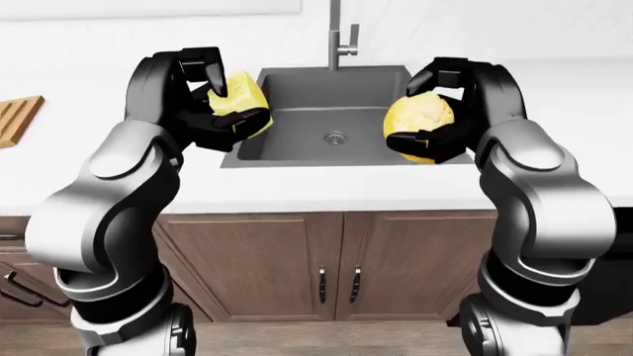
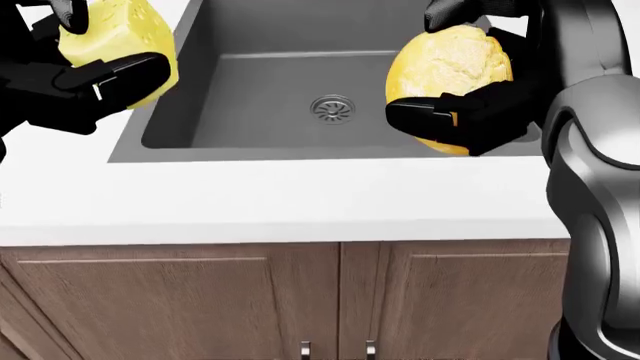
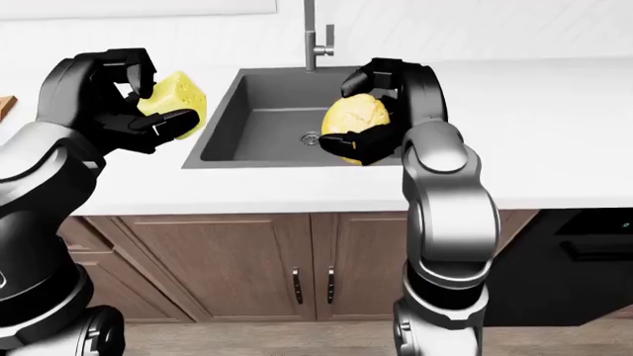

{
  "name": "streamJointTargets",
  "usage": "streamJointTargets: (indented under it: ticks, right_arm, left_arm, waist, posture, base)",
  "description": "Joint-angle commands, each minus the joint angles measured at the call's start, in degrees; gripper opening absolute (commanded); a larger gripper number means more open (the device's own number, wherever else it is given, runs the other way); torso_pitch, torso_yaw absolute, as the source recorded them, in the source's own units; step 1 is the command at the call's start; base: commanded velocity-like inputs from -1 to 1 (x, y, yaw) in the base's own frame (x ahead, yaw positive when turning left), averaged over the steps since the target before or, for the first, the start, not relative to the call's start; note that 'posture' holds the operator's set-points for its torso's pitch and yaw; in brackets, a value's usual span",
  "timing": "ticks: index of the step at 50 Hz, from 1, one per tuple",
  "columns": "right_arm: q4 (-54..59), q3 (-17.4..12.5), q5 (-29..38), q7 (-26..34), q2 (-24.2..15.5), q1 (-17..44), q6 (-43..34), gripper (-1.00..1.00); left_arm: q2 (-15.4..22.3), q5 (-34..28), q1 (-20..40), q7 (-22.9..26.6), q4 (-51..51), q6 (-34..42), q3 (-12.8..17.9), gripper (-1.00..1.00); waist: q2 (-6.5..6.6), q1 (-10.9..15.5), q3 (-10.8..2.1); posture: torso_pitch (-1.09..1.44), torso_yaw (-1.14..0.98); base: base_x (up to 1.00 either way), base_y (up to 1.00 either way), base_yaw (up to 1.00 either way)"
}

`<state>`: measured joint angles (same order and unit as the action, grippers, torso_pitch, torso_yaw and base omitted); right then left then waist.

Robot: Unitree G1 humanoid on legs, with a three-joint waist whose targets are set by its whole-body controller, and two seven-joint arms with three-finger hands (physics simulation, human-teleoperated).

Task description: Place the bread and cheese on the cutting board.

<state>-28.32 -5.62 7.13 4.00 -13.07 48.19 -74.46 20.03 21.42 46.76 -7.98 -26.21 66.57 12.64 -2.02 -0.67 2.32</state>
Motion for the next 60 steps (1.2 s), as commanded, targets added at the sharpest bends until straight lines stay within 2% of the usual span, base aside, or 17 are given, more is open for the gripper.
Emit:
streamJointTargets:
  ticks: [1,3,7,10,12,23,26,27,31,34,36,38,41,52,54,57,60]
  right_arm:
    - [-0.96,-0.23,0.29,-0.31,-0.21,1.59,1.15,-1.00]
    - [-0.95,-0.20,0.27,-0.33,-0.21,1.67,1.13,-1.00]
    - [-0.97,-0.10,0.27,-0.42,-0.22,2.13,0.71,-1.00]
    - [-1.22,-0.07,0.27,-0.47,-0.12,1.93,0.64,-1.00]
    - [-0.88,-0.28,0.20,-0.42,-0.17,1.64,1.22,-1.00]
    - [-0.41,-0.48,-0.09,-0.62,-0.06,1.26,1.95,-1.00]
    - [-0.58,-0.37,-0.11,-0.72,-0.03,1.02,1.88,-1.00]
    - [-0.76,-0.42,-0.13,-0.66,-0.18,1.27,1.54,-1.00]
    - [-1.25,-0.43,-0.15,-0.52,-0.50,2.07,0.49,-1.00]
    - [-1.20,-0.57,-0.25,-0.71,-0.21,1.33,1.17,-1.00]
    - [-0.82,-0.54,-0.32,-0.78,-0.24,1.48,1.32,-1.00]
    - [-0.79,-0.64,-0.43,-0.72,-0.55,2.70,0.53,-1.00]
    - [-0.97,-0.87,-0.63,-0.71,-0.64,1.70,1.12,-1.00]
    - [0.45,-0.50,-0.95,-1.25,-0.16,1.20,2.76,-1.00]
    - [0.35,-0.56,-0.95,-1.18,-0.35,1.53,2.38,-1.00]
    - [0.23,-0.64,-0.99,-1.22,-0.28,1.02,2.70,-1.00]
    - [-0.22,-0.49,-0.94,-1.28,-0.35,1.70,1.70,-1.00]
  left_arm:
    - [0.77,-0.07,1.82,-0.04,-1.22,-1.84,0.71,-0.98]
    - [0.85,0.00,1.86,0.04,-1.24,-1.82,0.85,-0.98]
    - [0.98,0.04,2.02,0.08,-1.03,-1.89,0.93,-0.98]
    - [0.87,-0.01,1.38,0.15,-1.14,-2.29,0.83,-0.98]
    - [0.89,-0.06,1.27,0.21,-1.05,-2.39,0.80,-0.98]
    - [0.59,-0.24,1.31,0.09,-0.88,-2.50,0.49,-0.98]
    - [0.60,-0.38,1.01,0.28,-0.74,-2.83,0.57,-0.98]
    - [0.57,-0.17,1.26,0.18,-1.06,-2.35,0.87,-0.98]
    - [0.70,0.15,1.69,0.01,-1.37,-1.80,1.06,-0.98]
    - [0.78,0.35,1.20,-0.08,-1.38,-2.22,1.30,-0.98]
    - [0.71,0.53,1.22,-0.22,-1.44,-2.04,1.28,-0.98]
    - [1.10,0.68,1.88,-0.38,-1.25,-1.72,1.27,-0.98]
    - [1.38,0.80,2.54,-0.43,-1.19,-1.29,1.09,-0.98]
    - [0.58,-0.34,0.69,0.28,-0.61,-3.16,0.39,-0.98]
    - [0.45,-0.42,1.17,0.19,-0.56,-2.83,0.28,-0.98]
    - [0.44,-0.44,1.45,0.30,-0.72,-2.48,0.33,-0.98]
    - [0.74,-0.30,1.67,0.45,-0.95,-2.03,0.75,-0.98]
  waist:
    - [0.36,-0.06,-1.36]
    - [-0.99,0.30,-2.23]
    - [0.47,0.38,-1.92]
    - [3.30,0.05,-1.14]
    - [8.18,-0.18,-2.16]
    - [1.77,0.02,-0.97]
    - [-1.37,0.17,-1.51]
    - [-0.14,-0.13,-1.55]
    - [-0.64,0.29,-2.53]
    - [1.05,0.33,-1.46]
    - [2.99,0.09,-1.08]
    - [7.51,-0.24,-2.19]
    - [6.63,0.00,-1.29]
    - [-0.57,0.11,-1.27]
    - [0.32,-0.13,-1.67]
    - [-0.81,0.39,-2.54]
    - [0.60,0.48,-1.88]
  posture:
    - [0.00,0.00]
    - [0.00,0.00]
    - [0.00,0.00]
    - [0.00,0.00]
    - [0.00,0.00]
    - [0.00,0.00]
    - [0.00,0.00]
    - [0.00,0.00]
    - [0.00,0.00]
    - [0.00,0.00]
    - [0.00,0.00]
    - [0.00,0.00]
    - [0.00,0.00]
    - [0.00,0.00]
    - [0.00,0.00]
    - [0.00,0.00]
    - [0.00,0.00]
  base:
    - [0.03,0.43,0.00]
    - [0.04,0.44,0.00]
    - [0.04,0.44,0.00]
    - [0.04,0.44,0.00]
    - [0.04,0.43,0.00]
    - [0.04,0.44,0.00]
    - [0.04,0.44,0.00]
    - [0.04,0.43,0.00]
    - [0.03,0.44,0.00]
    - [0.04,0.43,0.00]
    - [0.03,0.44,0.00]
    - [0.04,0.44,0.00]
    - [0.04,0.44,0.00]
    - [0.04,0.44,0.00]
    - [0.04,0.44,0.00]
    - [0.04,0.43,0.00]
    - [0.03,0.43,0.00]
